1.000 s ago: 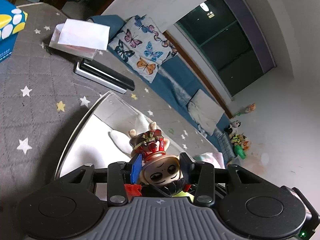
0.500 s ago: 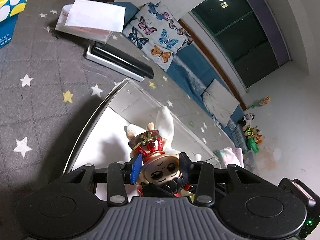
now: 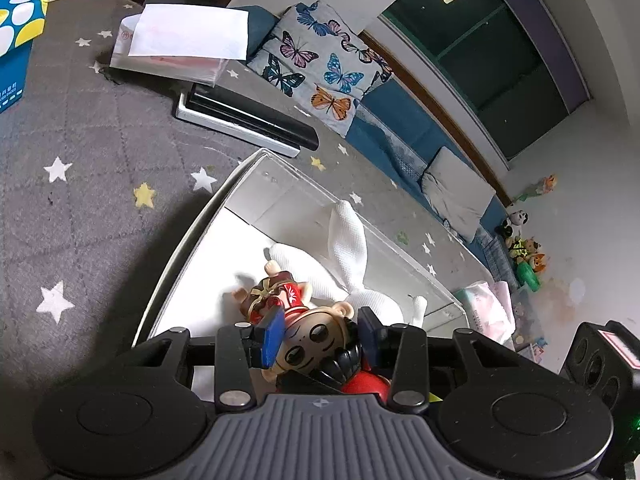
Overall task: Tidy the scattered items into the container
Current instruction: 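Carry the doll over the box and lower it inside, then open the right gripper to release the doll and withdraw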
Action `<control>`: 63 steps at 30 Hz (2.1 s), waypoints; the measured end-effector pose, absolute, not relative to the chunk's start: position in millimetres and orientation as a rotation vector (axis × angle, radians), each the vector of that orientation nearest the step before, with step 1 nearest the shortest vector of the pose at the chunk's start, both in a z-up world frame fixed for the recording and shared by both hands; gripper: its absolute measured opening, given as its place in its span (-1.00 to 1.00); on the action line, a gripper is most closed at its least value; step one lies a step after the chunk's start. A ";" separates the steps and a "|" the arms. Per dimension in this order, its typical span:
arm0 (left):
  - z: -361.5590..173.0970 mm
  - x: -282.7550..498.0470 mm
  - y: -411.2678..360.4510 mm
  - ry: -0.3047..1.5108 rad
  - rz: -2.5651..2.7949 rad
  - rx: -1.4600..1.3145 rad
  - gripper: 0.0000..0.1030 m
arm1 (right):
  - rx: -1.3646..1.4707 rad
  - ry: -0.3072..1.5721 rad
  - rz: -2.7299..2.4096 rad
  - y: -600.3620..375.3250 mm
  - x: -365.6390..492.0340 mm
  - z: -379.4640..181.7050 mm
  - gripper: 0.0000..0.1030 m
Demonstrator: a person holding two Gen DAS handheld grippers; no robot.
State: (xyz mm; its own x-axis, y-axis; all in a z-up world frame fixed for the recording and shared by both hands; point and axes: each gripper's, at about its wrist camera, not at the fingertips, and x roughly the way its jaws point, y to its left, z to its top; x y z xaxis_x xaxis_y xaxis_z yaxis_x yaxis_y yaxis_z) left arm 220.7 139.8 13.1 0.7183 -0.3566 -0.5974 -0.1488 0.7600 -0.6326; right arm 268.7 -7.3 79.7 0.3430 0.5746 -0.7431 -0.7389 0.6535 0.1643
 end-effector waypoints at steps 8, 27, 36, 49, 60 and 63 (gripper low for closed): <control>12.7 219.0 140.3 0.786 -0.134 -0.721 -0.18 | -0.230 0.859 0.859 -7.9 266.3 81.6 0.07; 23.1 204.2 136.3 0.760 -0.114 -0.673 -0.18 | -0.249 0.780 0.844 -21.0 247.0 95.4 0.07; 32.1 186.7 132.3 0.731 -0.095 -0.634 -0.18 | -0.255 0.746 0.836 -27.4 230.9 103.0 0.08; 44.2 157.2 121.0 0.699 -0.073 -0.571 -0.18 | -0.261 0.677 0.823 -45.0 200.1 115.6 0.27; 49.7 123.9 102.6 0.686 -0.029 -0.483 -0.18 | -0.230 0.648 0.816 -65.1 168.5 113.8 0.51; 51.3 115.5 97.0 0.687 -0.013 -0.454 -0.18 | -0.219 0.637 0.812 -71.2 159.5 113.7 0.64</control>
